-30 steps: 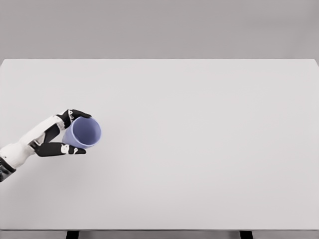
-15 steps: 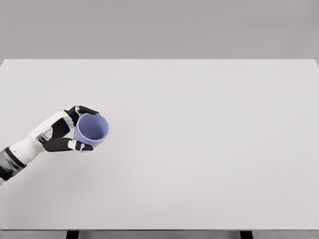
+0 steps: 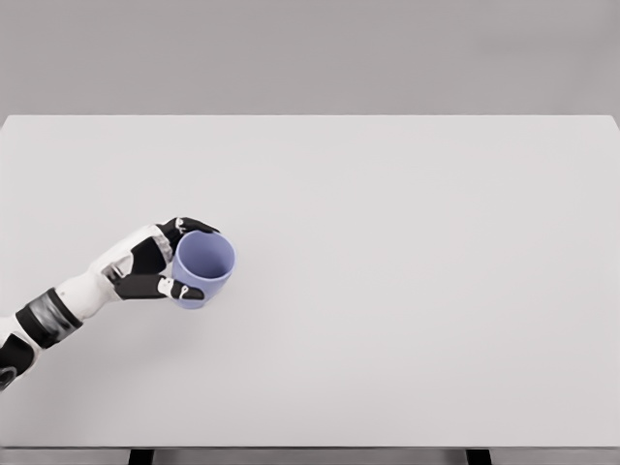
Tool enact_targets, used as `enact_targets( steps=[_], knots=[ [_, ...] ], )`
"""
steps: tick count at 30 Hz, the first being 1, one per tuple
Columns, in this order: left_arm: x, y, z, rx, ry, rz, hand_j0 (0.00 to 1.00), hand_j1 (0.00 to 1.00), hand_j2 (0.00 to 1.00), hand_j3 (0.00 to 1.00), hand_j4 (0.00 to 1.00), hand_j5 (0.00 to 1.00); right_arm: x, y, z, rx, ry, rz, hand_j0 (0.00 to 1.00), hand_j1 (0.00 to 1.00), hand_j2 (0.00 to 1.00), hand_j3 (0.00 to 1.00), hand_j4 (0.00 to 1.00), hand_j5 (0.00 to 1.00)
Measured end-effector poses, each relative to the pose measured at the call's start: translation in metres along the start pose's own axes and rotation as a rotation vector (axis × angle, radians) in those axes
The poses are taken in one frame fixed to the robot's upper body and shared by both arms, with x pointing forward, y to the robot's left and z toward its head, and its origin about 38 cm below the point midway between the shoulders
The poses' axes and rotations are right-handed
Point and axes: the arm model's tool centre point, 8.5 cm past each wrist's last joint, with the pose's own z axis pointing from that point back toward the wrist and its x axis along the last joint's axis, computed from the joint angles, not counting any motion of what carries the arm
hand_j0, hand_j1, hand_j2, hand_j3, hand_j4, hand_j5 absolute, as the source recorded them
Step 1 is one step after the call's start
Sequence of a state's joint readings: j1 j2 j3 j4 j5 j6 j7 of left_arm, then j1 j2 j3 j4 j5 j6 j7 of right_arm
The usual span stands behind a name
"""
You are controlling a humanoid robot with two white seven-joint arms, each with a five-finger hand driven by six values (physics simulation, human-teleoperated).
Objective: Flip the cup with left arm and place it on the table
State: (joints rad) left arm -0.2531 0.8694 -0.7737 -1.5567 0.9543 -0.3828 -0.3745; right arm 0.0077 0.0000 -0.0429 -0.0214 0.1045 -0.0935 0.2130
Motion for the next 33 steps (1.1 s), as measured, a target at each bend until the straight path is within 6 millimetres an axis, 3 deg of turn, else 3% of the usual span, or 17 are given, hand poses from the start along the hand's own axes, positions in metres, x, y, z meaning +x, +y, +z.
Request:
enact_targets(
  steps=[5,14,28,33],
  knots=[
    [-0.0003,-0.0021,-0.0003,-0.027,0.000,0.000,0.75,0.75,0.75,0.75,0.75,0.75,0.0000,0.0000,0.0000,0.000,0.000,0.000,1.00,1.00,1.00,1.00,1.00,1.00],
    [-0.0050,-0.0038,-0.0011,-0.066,0.007,0.000,0.78,0.78,0.78,0.78,0.78,0.78,0.0000,0.0000,0.0000,0.000,0.000,0.000,1.00,1.00,1.00,1.00,1.00,1.00],
    [-0.0091,-0.0086,-0.0011,-0.114,0.019,-0.021,0.98,0.98,0.98,0.98,0.98,0.98,0.0000,0.0000,0.0000,0.000,0.000,0.000,1.00,1.00,1.00,1.00,1.00,1.00],
    [-0.0096,-0.0100,-0.0009,-0.129,0.028,-0.046,1.00,1.00,1.00,1.00,1.00,1.00,0.0000,0.0000,0.0000,0.000,0.000,0.000,1.00,1.00,1.00,1.00,1.00,1.00]
  ],
)
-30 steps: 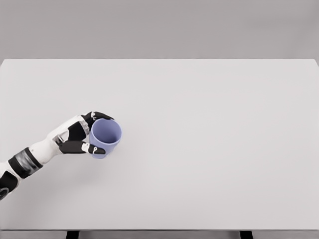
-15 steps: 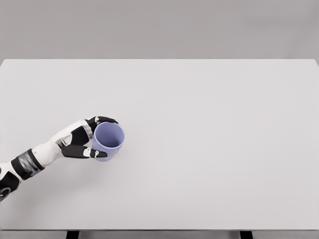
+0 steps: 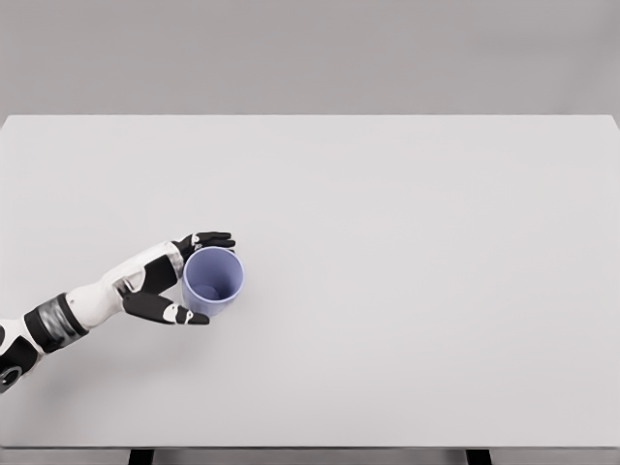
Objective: Flip the cup with left arm and place it on the table
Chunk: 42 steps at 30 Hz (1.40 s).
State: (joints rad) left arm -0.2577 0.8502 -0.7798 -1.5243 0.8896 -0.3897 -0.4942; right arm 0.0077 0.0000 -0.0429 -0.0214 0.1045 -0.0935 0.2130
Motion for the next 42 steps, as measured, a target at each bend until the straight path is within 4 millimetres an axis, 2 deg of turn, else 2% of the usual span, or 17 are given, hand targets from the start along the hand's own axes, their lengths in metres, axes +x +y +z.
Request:
enact_targets(
  steps=[11,18,30,40,42],
  knots=[
    [0.014,0.011,0.000,0.003,-0.024,-0.056,1.00,1.00,1.00,1.00,1.00,1.00,0.000,0.000,0.000,0.000,0.000,0.000,1.00,1.00,1.00,1.00,1.00,1.00],
    [0.022,0.019,0.012,0.012,-0.018,-0.096,1.00,1.00,1.00,1.00,1.00,1.00,0.000,0.000,0.000,0.000,0.000,0.000,1.00,1.00,1.00,1.00,1.00,1.00],
    [0.030,0.025,0.023,0.016,-0.021,-0.137,1.00,1.00,1.00,1.00,1.00,1.00,0.000,0.000,0.000,0.000,0.000,0.000,1.00,1.00,1.00,1.00,1.00,1.00],
    [0.032,0.025,0.024,0.012,-0.029,-0.148,1.00,1.00,1.00,1.00,1.00,1.00,0.000,0.000,0.000,0.000,0.000,0.000,1.00,1.00,1.00,1.00,1.00,1.00],
    [0.032,0.026,0.030,0.007,-0.015,-0.173,1.00,1.00,1.00,1.00,1.00,1.00,0.000,0.000,0.000,0.000,0.000,0.000,1.00,1.00,1.00,1.00,1.00,1.00]
  ],
)
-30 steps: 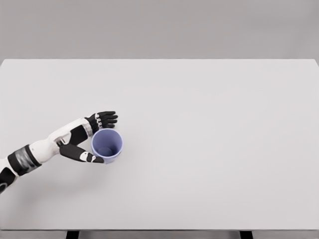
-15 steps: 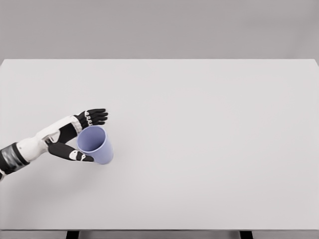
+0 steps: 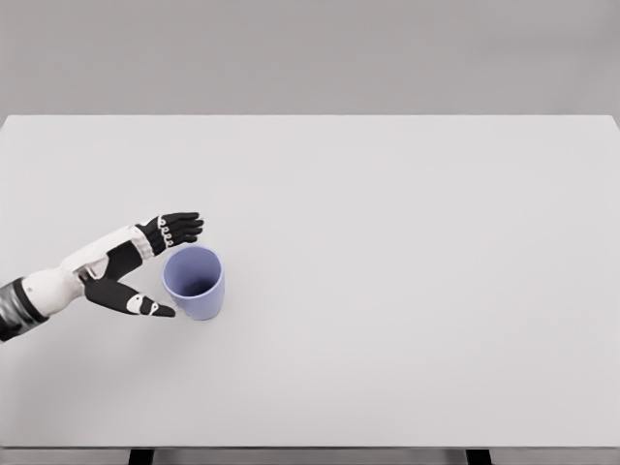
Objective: Flip the cup with left arm and place it on the table
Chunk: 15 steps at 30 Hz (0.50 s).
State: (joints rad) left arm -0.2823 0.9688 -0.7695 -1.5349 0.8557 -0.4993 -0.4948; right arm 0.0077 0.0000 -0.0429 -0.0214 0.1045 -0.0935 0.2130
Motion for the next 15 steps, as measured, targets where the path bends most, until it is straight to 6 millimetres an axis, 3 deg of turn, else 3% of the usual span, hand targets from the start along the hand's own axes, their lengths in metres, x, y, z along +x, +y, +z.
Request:
enact_targets(
  steps=[6,15],
  knots=[
    [0.009,0.008,0.029,-0.095,0.088,-0.247,1.00,1.00,1.00,1.00,1.00,1.00,0.000,0.000,0.000,0.000,0.000,0.000,1.00,1.00,1.00,1.00,1.00,1.00],
    [0.015,0.017,0.042,-0.104,0.124,-0.312,1.00,1.00,1.00,1.00,1.00,1.00,0.000,0.000,0.000,0.000,0.000,0.000,1.00,1.00,1.00,1.00,1.00,1.00]
  ],
)
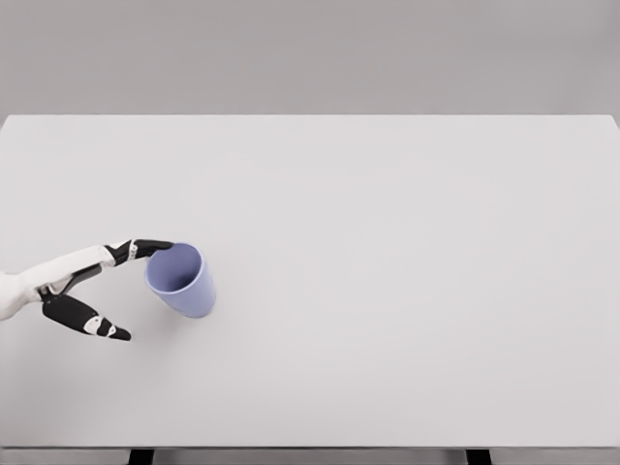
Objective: Flip the cup with left arm and place it on the table
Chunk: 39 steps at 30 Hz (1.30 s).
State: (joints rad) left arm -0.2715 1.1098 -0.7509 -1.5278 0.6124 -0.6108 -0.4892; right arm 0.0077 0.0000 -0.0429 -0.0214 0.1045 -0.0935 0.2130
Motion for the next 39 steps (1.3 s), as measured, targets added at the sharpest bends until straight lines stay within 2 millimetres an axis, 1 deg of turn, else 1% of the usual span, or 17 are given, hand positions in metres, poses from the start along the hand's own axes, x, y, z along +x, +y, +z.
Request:
enact_targets(
  steps=[11,29,31,36,39],
  knots=[
    [0.007,0.001,-0.006,0.002,-0.030,-0.008,1.00,1.00,1.00,1.00,1.00,1.00,0.000,0.000,0.000,0.000,0.000,0.000,1.00,1.00,1.00,1.00,1.00,1.00],
    [0.015,0.011,-0.007,0.020,-0.045,-0.032,1.00,1.00,1.00,1.00,1.00,1.00,0.000,0.000,0.000,0.000,0.000,0.000,1.00,1.00,1.00,1.00,1.00,1.00],
    [0.017,0.017,-0.003,0.029,-0.042,-0.045,1.00,1.00,1.00,1.00,1.00,1.00,0.000,0.000,0.000,0.000,0.000,0.000,1.00,1.00,1.00,1.00,1.00,1.00],
    [0.027,0.040,0.020,0.049,0.010,-0.103,1.00,1.00,1.00,1.00,1.00,1.00,0.000,0.000,0.000,0.000,0.000,0.000,1.00,1.00,1.00,1.00,1.00,1.00],
    [0.031,0.047,0.029,0.054,0.034,-0.122,1.00,1.00,1.00,1.00,1.00,1.00,0.000,0.000,0.000,0.000,0.000,0.000,1.00,1.00,1.00,1.00,1.00,1.00]
  ],
)
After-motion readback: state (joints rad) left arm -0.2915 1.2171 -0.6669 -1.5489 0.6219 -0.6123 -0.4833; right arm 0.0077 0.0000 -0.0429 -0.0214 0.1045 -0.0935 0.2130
